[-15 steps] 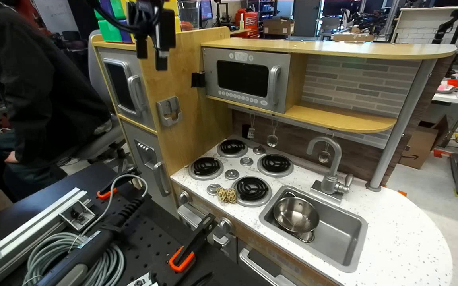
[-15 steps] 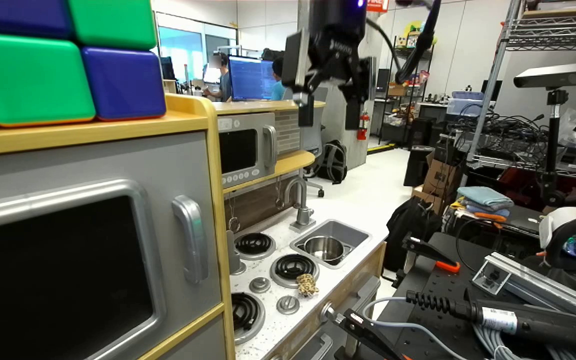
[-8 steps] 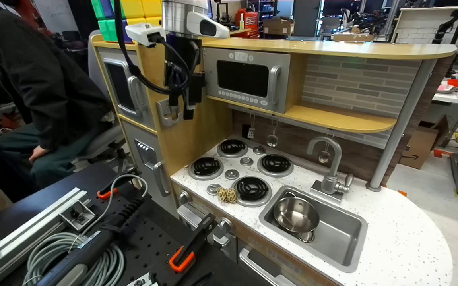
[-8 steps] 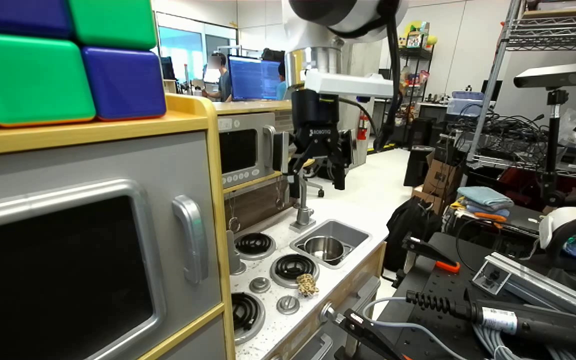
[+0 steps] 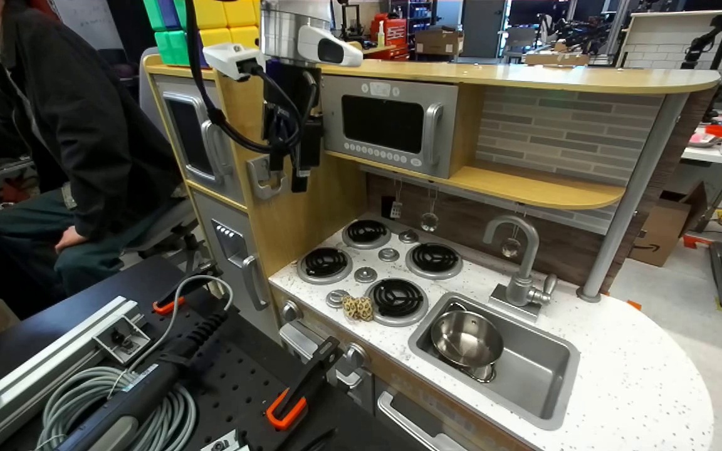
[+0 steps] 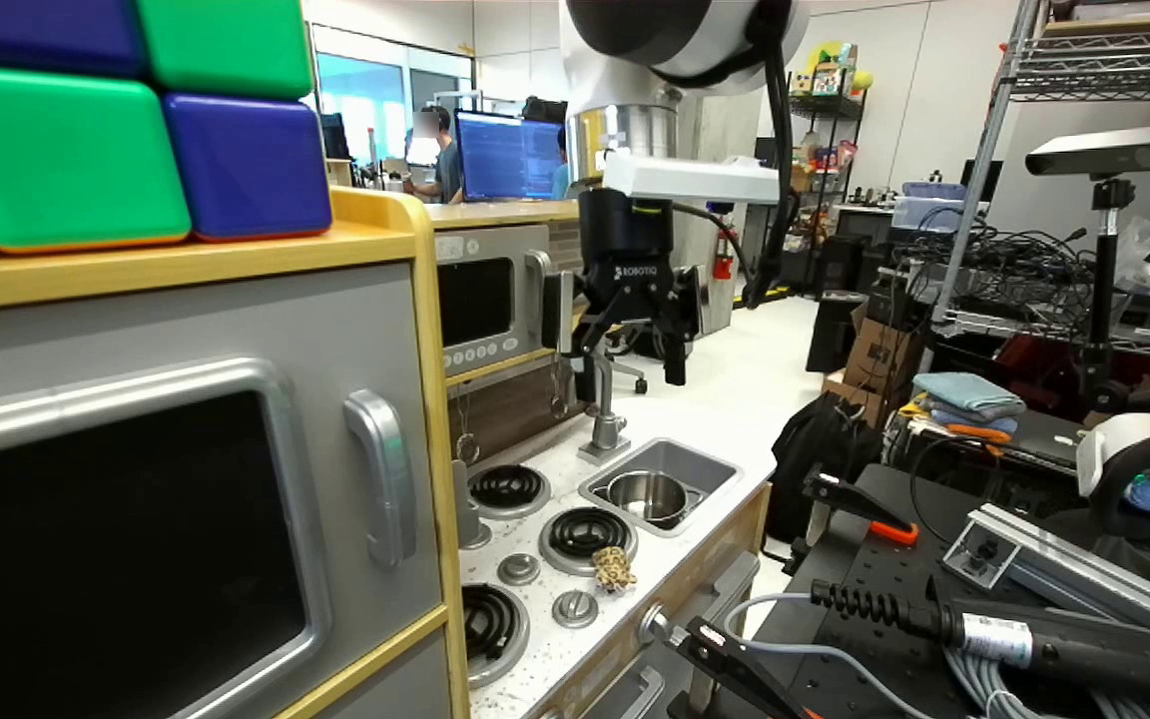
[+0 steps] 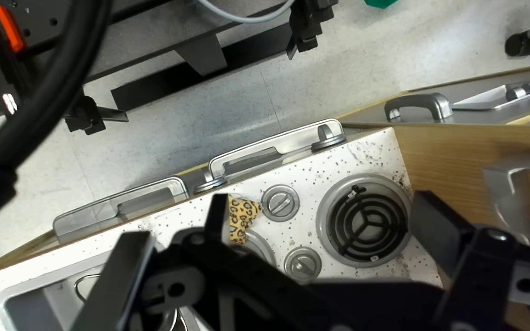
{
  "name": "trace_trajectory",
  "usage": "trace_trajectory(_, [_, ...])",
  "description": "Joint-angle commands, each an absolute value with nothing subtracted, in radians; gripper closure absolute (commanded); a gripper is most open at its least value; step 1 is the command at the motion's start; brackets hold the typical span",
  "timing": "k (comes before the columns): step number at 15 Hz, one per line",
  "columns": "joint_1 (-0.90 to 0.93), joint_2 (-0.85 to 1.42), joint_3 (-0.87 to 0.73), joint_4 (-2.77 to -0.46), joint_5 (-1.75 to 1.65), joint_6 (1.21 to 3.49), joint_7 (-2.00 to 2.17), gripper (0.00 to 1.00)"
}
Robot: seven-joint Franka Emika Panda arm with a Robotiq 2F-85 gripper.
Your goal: Take the leopard-printed object from the stove and put it in the pot which is in the sink
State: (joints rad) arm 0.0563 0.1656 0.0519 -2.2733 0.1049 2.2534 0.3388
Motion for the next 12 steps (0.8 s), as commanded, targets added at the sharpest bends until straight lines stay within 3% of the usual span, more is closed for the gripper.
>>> trace_trajectory(1, [0.077, 0.224, 0.038, -2.279, 0.101, 2.439, 0.450, 0.00])
trace_trajectory(8, [0.201, 0.520, -0.111, -2.174, -0.058, 2.701, 0.805, 0.00])
trace_trajectory(12, [0.249, 0.665, -0.197, -2.058, -0.050, 2.640, 0.918, 0.00])
